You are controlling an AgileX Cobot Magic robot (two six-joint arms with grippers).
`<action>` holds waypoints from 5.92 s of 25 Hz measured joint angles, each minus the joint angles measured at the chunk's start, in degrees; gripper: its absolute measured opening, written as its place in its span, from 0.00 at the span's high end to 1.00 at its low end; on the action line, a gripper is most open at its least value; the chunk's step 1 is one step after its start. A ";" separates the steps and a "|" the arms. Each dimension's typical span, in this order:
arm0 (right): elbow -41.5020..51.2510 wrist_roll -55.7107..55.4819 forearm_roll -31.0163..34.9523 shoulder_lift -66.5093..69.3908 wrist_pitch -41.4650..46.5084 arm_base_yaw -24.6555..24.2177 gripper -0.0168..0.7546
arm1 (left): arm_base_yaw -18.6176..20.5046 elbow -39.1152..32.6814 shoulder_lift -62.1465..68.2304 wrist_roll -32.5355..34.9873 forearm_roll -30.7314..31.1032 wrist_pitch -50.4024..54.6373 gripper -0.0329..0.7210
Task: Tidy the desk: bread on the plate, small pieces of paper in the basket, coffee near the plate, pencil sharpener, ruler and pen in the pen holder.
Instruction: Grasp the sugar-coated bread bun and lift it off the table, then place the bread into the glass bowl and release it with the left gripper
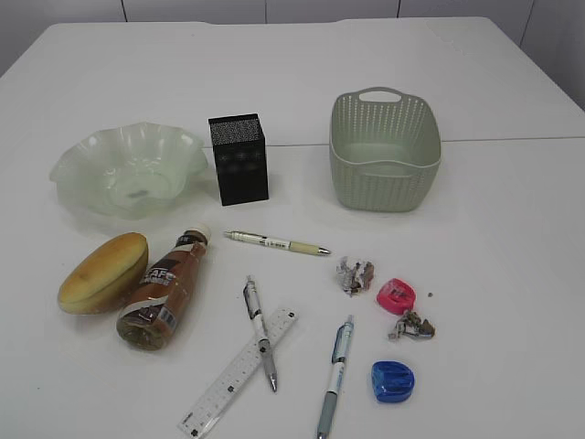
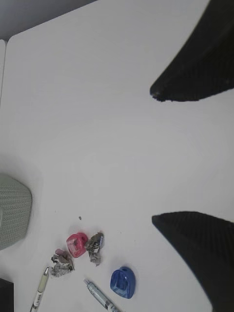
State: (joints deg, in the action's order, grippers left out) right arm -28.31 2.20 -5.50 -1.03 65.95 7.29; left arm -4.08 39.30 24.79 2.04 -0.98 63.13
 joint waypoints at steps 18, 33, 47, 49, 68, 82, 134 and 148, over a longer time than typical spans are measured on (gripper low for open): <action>-10.60 -4.44 2.98 25.97 4.48 0.00 0.31 | 0.00 25.36 28.99 0.00 -3.25 7.25 0.38; -37.25 -4.48 16.94 70.35 5.51 0.00 0.31 | -6.94 37.11 59.79 5.48 -6.17 8.02 0.25; -43.62 -2.20 20.76 80.12 5.19 0.00 0.31 | -7.44 44.52 79.11 5.70 -4.32 5.34 0.22; -43.62 -2.20 20.76 80.14 5.19 -0.05 0.31 | -7.44 44.52 80.96 5.70 -4.23 4.65 0.20; -43.62 -2.72 20.86 80.24 5.19 -0.05 0.31 | -8.57 44.71 92.75 6.53 -3.97 -0.32 0.15; -43.62 -2.72 20.86 80.24 3.73 -0.05 0.31 | -8.57 44.94 97.95 6.66 -4.64 -1.89 0.17; -43.62 -8.52 18.88 80.35 4.69 -0.05 0.31 | -4.91 64.53 92.47 -4.69 -1.95 -8.88 0.68; -43.62 -11.80 19.47 80.35 4.72 -0.05 0.31 | -3.13 64.53 103.37 -4.82 -1.75 -22.44 0.66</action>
State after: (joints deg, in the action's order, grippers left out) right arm -71.93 -9.60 13.97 79.32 70.67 7.24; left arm -7.21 103.83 128.16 -2.78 -2.73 40.68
